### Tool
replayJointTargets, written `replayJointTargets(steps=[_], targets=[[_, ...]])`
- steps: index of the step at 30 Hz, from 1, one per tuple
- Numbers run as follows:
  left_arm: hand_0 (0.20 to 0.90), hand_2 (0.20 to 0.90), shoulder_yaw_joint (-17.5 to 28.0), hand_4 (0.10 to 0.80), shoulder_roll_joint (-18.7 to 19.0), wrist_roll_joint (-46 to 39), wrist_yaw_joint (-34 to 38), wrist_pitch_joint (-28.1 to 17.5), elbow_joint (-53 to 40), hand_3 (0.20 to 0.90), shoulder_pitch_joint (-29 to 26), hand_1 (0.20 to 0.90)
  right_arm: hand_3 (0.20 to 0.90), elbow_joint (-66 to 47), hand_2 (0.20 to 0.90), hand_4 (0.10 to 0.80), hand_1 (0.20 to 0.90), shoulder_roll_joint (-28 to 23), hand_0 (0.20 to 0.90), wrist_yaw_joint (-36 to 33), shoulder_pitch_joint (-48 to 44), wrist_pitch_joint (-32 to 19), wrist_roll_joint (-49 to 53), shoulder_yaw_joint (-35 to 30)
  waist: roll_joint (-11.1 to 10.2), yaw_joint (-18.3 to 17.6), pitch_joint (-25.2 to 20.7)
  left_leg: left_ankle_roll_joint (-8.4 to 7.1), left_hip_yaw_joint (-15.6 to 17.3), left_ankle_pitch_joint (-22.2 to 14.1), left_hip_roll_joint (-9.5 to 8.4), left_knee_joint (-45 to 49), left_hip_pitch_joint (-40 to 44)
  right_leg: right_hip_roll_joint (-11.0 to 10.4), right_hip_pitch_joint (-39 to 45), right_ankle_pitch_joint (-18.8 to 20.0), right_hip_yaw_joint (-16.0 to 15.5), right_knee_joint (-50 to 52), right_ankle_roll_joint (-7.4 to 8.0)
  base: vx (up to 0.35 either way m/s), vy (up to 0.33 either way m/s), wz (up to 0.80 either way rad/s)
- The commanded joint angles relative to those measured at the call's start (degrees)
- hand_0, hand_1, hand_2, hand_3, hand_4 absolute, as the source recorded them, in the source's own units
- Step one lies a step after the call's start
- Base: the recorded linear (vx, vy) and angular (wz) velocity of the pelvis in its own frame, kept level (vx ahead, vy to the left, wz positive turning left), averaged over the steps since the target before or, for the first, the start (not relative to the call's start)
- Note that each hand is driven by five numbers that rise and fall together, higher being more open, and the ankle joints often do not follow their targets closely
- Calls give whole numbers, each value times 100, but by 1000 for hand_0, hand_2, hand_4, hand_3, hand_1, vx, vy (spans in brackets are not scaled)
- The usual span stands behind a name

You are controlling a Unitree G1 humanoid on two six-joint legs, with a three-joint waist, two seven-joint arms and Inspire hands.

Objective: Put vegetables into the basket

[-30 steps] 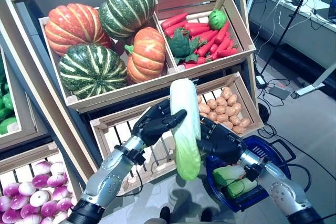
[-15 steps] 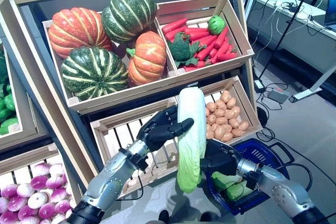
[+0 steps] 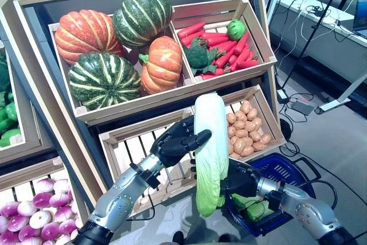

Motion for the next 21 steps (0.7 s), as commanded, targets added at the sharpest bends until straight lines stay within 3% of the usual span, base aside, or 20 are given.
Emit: replayJointTargets(steps=[1, 9, 13, 17, 18, 19, 20, 21], targets=[[300, 300, 96, 400, -183, -617, -401, -672, -746, 300, -447, 300, 900, -276, 900, 800, 900, 89, 900, 479, -162, -255, 105, 230, -204, 38, -454, -123, 6, -412, -62, 9, 169, -560, 199, 118, -123, 9, 461, 0, 0, 0], [300, 300, 51, 400, -157, -572, -524, -508, -711, 300, -488, 300, 900, -269, 900, 800, 900, 177, 900, 386, -222, -430, 391, 153, -192, 33, -437, -114, 24, -410, -51, 9, 170, -551, 198, 118, -111, 9, 456, 0, 0, 0], [300, 300, 1, 400, -194, -852, -847, -143, -667, 300, -467, 300, 900, -295, 900, 800, 900, 256, 900, 452, -246, -431, 526, 131, -180, 23, -443, -115, 33, -418, -44, 9, 178, -551, 197, 113, -98, 9, 458, 0, 0, 0], [300, 300, -125, 400, -193, -818, -1050, -68, -630, 300, -472, 300, 900, -302, 900, 800, 900, 258, 900, 474, -246, -458, 523, 163, -169, 5, -459, -113, 59, -428, -37, 9, 182, -550, 194, 106, -91, 9, 463, 0, 0, 0], [300, 300, -158, 400, -180, -788, -1066, -48, -638, 300, -474, 300, 589, -312, 589, 593, 589, 246, 589, 443, -254, -460, 556, 175, -167, 5, -464, -114, 64, -427, -33, 9, 178, -551, 190, 106, -91, 9, 466, 0, 0, 0], [300, 300, -191, 400, -144, -744, -1014, -40, -645, 300, -474, 300, 538, -304, 538, 558, 538, 237, 538, 428, -259, -489, 607, 188, -163, 1, -467, -112, 66, -429, -33, 9, 178, -548, 190, 103, -85, 9, 465, 0, 0, 0], [300, 300, -200, 400, -114, -743, -989, -40, -635, 300, -483, 300, 300, -298, 300, 400, 300, 226, 300, 427, -272, -496, 638, 186, -159, -1, -470, -110, 70, -431, -32, 9, 181, -546, 189, 103, -83, 9, 466, 0, 0, 0], [300, 300, -220, 400, -90, -747, -989, -45, -617, 300, -505, 300, 300, -283, 300, 400, 300, 221, 300, 440, -290, -513, 664, 184, -156, -1, -470, -107, 67, -430, -33, 9, 183, -545, 193, 101, -84, 9, 466, 0, 0, 0]])
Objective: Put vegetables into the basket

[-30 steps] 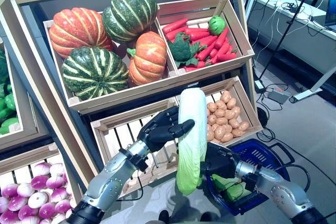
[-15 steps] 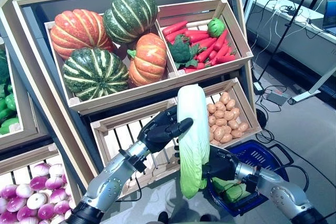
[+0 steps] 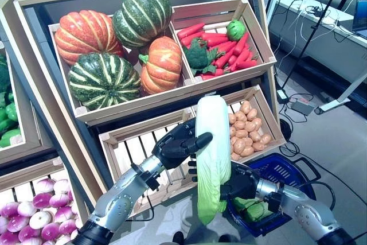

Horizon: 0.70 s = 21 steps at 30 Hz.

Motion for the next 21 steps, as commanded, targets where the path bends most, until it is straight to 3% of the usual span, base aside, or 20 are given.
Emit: replayJointTargets(steps=[1, 9, 10, 11, 12, 21], targets=[[300, 300, -252, 400, -103, -589, -607, -269, -608, 300, -525, 300, 300, -277, 300, 400, 300, 186, 300, 284, -349, -537, 623, 143, -164, 29, -464, -106, 59, -432, -33, 9, 181, -545, 190, 97, -88, 9, 465, 0, 0, 0], [300, 300, -309, 400, 29, -275, -711, -173, -608, 300, -532, 300, 300, -321, 300, 400, 300, 182, 300, 230, -344, -588, 688, 176, -143, 22, -470, -101, 64, -436, -37, 9, 181, -537, 180, 90, -53, 9, 463, 0, 0, 0], [385, 385, -316, 456, 44, -272, -695, -161, -605, 385, -532, 385, 300, -320, 300, 400, 300, 182, 300, 219, -342, -596, 698, 181, -142, 22, -470, -102, 62, -434, -37, 9, 182, -538, 180, 91, -53, 9, 465, 0, 0, 0], [709, 709, -322, 673, 54, -260, -699, -122, -602, 709, -538, 709, 300, -316, 300, 400, 300, 183, 300, 210, -344, -604, 711, 184, -142, 23, -469, -101, 64, -435, -38, 11, 184, -542, 183, 92, -53, 9, 468, 0, 0, 0], [900, 900, -329, 800, 67, -218, -715, -110, -603, 900, -531, 900, 300, -310, 300, 400, 300, 185, 300, 224, -339, -611, 717, 184, -140, 23, -469, -98, 71, -436, -39, 14, 185, -544, 185, 91, -50, 9, 470, 0, 0, 0], [900, 900, -296, 800, 148, -262, -633, -61, -632, 900, -496, 900, 300, -335, 300, 400, 300, 193, 300, 150, -275, -678, 808, 174, -118, -1, -465, -96, 82, -432, -36, 9, 197, -544, 193, 95, -41, 9, 474, 0, 0, 0]])
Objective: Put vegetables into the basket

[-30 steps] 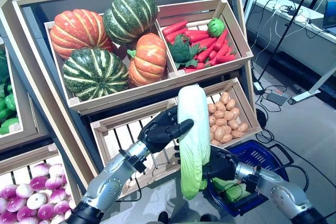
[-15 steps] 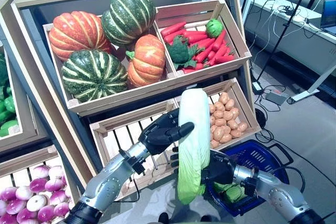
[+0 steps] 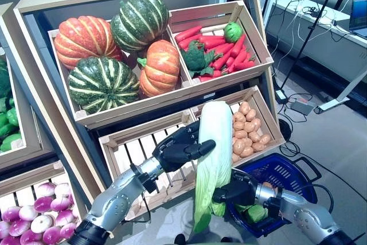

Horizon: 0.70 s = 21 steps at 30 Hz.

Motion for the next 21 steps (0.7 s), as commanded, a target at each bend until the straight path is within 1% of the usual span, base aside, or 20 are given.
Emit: replayJointTargets(steps=[1, 9, 16, 18, 21], targets=[[900, 900, -195, 800, -62, -209, -254, -208, -411, 900, -471, 900, 300, -411, 300, 400, 300, 310, 300, 119, -344, -668, 789, -114, -194, 41, -394, -99, 64, -423, -40, 44, 181, -544, 186, 101, -55, 9, 475, 0, 0, 0], [900, 900, -106, 800, -93, -210, -165, -175, -366, 900, -360, 900, 300, -426, 300, 400, 300, 362, 300, -37, -270, -729, 897, -210, -182, 39, -366, -106, 60, -402, -28, 44, 163, -532, 175, 106, -63, 9, 465, 0, 0, 0], [900, 900, 41, 800, -134, -229, -138, -25, -363, 900, -218, 900, 300, -367, 300, 400, 300, 540, 300, -387, -155, -1129, 1414, -489, -168, 13, -360, -107, 64, -396, -4, 44, 136, -516, 145, 111, -63, 9, 460, 31, -17, 0], [900, 900, 150, 800, -178, -214, -147, 88, -358, 900, -116, 900, 300, -367, 300, 400, 300, 668, 300, -636, -46, -1222, 1489, -652, -165, -6, -345, -110, 67, -395, 3, 44, 122, -509, 130, 113, -56, 9, 458, 46, -25, 0], [900, 900, 302, 800, -209, -229, -121, 210, -399, 900, 32, 900, 300, -415, 300, 400, 300, 749, 300, -835, 107, -1335, 1560, -892, -159, -44, -335, -105, 73, -399, 14, 44, 98, -490, 110, 102, -50, 9, 448, 42, -23, -1]])
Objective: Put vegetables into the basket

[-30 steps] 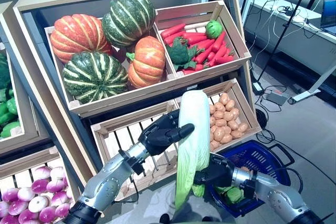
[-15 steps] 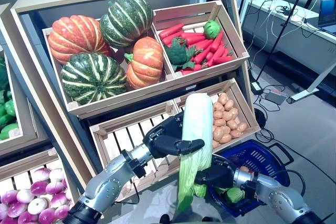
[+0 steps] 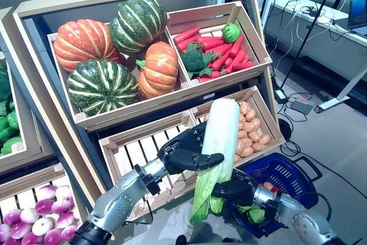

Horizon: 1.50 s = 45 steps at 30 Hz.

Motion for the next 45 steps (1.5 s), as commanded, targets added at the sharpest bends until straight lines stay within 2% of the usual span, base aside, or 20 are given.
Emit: replayJointTargets(steps=[1, 10, 15, 28, 32, 37, 40, 42, 45], targets=[[900, 900, 367, 800, -89, -206, -240, -78, -337, 900, 6, 900, 300, -467, 300, 400, 300, 335, 300, -398, -238, -1041, 1144, -872, -221, 0, -292, -107, 71, -360, 14, 47, 102, -490, 128, 125, -66, 10, 436, 44, -19, -2], [900, 900, 780, 800, -130, -352, -48, -220, -376, 900, 278, 900, 300, -383, 300, 400, 300, 573, 300, -1299, -73, -1532, 1802, -1510, -231, -88, -224, -104, 129, -353, 41, 47, 74, -450, 109, 123, -44, 10, 394, 1, 0, -2], [900, 900, 881, 800, -257, -277, 55, -363, -307, 900, 158, 900, 300, -188, 300, 400, 300, 785, 300, -1632, -167, -1888, 2050, -1879, -253, -123, -189, -94, 143, -353, 54, 47, 76, -425, 115, 126, -6, 10, 362, -11, 4, -5], [900, 900, 1682, 800, -184, 156, 390, -617, -114, 900, 102, 900, 300, 218, 300, 400, 300, 880, 300, -2214, -168, -1881, 1463, -2622, -301, -95, -195, -118, 119, -375, 56, 47, 117, -407, 173, 80, -20, 10, 322, -1, 1, 0], [900, 900, 1958, 800, -215, 81, 407, -557, -67, 900, 204, 900, 300, 457, 300, 400, 300, 1009, 300, -3142, -150, -2194, 1325, -2892, -289, -82, -164, -113, 101, -364, 45, 47, 92, -398, 154, 77, -8, 12, 304, 40, 1, 0], [900, 900, 1927, 800, -361, -20, 470, -591, -133, 900, 357, 900, 300, 461, 300, 400, 300, 1323, 300, -4199, -128, -2765, 1194, -3041, -245, -68, -1, -128, 57, -327, 49, 47, -33, -393, 46, 91, -9, 24, 290, 31, 1, -1], [900, 900, 1818, 800, -379, -198, 446, -832, -23, 900, 286, 900, 300, 708, 300, 400, 300, 1357, 300, -4405, -364, -3127, 1614, -3046, -197, -38, 240, -133, 15, -243, 61, 47, -348, -381, -298, 103, 16, 113, 252, -204, 40, -1], [900, 900, 1669, 800, -350, -229, 500, -986, 135, 900, 75, 900, 300, 1085, 300, 400, 300, 1222, 300, -4522, -727, -3480, 2030, -3068, -132, -12, 561, -145, -44, -136, 81, 47, -648, -350, -629, 119, -2, 254, 216, -323, 31, 0], [900, 900, 1467, 800, -280, -334, 581, -1278, 204, 900, -194, 900, 300, 1495, 300, 400, 300, 993, 300, -4763, -1205, -3766, 1984, -3103, -50, 31, 948, -136, -104, -22, 60, 48, -997, -307, -990, 146, -39, 396, 168, -232, 31, 2]])
